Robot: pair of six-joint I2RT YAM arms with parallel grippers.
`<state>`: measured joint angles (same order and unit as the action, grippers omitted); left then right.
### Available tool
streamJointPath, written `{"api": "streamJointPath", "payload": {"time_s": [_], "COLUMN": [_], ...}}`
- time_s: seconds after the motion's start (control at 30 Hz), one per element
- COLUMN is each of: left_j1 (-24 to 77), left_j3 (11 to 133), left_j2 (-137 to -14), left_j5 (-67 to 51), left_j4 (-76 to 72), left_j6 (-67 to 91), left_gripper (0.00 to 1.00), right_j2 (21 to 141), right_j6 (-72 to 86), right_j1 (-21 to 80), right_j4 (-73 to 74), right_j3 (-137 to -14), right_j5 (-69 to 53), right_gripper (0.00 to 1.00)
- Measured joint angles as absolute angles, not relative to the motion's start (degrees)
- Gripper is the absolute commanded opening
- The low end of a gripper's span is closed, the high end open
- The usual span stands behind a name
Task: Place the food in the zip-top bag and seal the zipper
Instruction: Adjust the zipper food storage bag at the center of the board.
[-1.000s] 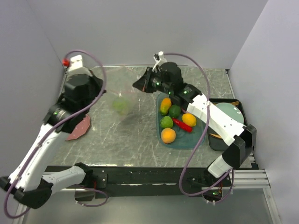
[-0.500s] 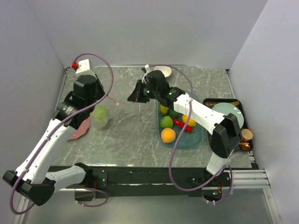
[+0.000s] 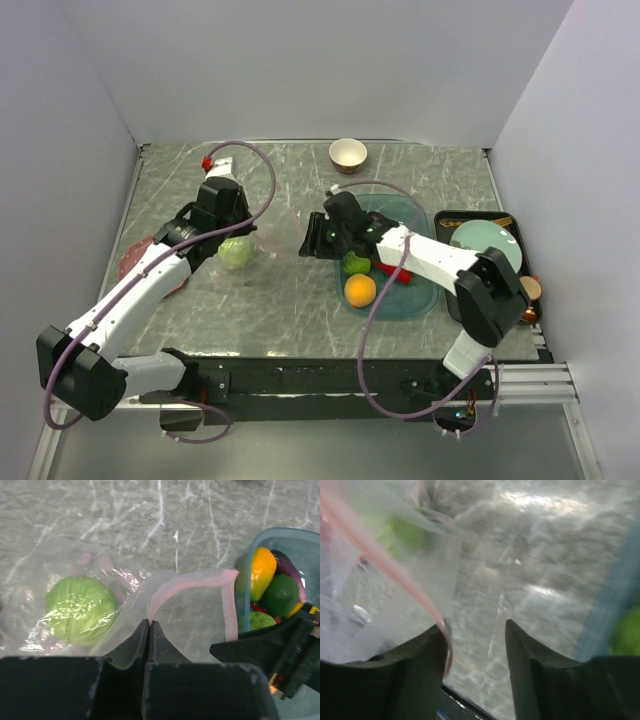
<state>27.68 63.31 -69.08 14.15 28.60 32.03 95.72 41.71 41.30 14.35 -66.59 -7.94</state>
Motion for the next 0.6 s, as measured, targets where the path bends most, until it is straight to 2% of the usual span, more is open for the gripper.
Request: {"api": "streamJointPath", "payload": {"time_s": [0.2,0.4,0.5,0.6], "left_j1": [27.7,27.7,27.7,27.7], "left_j3": [62.1,62.0,60.9,58.7], "left_j2": [-69.1,-69.9,-70.1,-70.0], "left_j5": [9.8,6.7,5.2,4.2], "left_j4": [26.3,24.8,23.5,21.8], "left_j6": [33.0,34.2,34.4,34.7], "left_gripper": [0.02,0.01,0.01,0.01], "right_j2": [86.1,74.4,69.6,66.3], "right_j6": [40.6,40.9,42.3,44.4], "right_j1": [40.1,36.1,31.4,29.0], "right_j4": [16.4,19.5,21.4,23.4], "right_j3": [-64.3,-59.2,-53.8,-48.6], "right_j5": [-3.8,2.3,4.4,6.3], "right_gripper": [0.82,0.85,1.00,1.00]}}
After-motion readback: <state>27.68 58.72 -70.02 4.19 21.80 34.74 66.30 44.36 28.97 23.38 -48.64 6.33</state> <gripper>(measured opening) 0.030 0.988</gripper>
